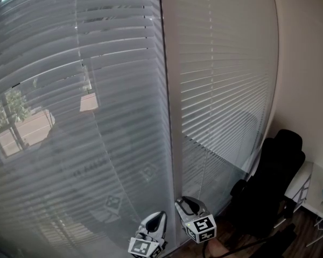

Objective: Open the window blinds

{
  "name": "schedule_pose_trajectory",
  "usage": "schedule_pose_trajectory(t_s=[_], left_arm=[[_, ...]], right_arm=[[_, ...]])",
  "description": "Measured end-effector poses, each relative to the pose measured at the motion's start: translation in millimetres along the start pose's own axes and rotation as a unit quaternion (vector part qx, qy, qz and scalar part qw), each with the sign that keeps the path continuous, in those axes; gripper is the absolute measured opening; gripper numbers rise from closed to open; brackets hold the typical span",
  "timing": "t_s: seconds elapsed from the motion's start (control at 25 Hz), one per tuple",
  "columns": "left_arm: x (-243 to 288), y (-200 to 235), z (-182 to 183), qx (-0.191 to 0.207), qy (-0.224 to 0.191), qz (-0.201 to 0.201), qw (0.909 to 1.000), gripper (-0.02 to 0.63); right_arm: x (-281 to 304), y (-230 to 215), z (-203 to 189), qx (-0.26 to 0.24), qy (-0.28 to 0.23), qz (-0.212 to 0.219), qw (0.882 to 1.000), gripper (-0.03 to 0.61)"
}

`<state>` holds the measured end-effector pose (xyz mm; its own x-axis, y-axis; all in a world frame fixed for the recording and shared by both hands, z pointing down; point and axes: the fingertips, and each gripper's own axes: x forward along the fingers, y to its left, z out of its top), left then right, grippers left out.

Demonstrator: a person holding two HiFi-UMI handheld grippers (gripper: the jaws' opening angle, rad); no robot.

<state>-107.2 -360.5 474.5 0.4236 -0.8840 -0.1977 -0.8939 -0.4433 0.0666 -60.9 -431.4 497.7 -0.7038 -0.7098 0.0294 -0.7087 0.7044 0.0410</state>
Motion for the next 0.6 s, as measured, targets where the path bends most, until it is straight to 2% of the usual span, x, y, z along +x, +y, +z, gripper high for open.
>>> schedule_pose_trajectory(t_s=[0.28, 0.6], left_arm=[[-1.9, 0.4, 1.1, -0.001, 0.001, 0.001, 1.0, -0.008], [-0.5, -2.3, 1.9, -0.003, -0.001, -0.004, 1.0, -0.008]], right_arm=[[-0.5, -1.6, -0.2, 0.077, -0.008, 0.006, 0.997, 0.133], [-0.2, -3.5, -0.5, 0.141, -0.011, 0.012, 0.99, 0.133]])
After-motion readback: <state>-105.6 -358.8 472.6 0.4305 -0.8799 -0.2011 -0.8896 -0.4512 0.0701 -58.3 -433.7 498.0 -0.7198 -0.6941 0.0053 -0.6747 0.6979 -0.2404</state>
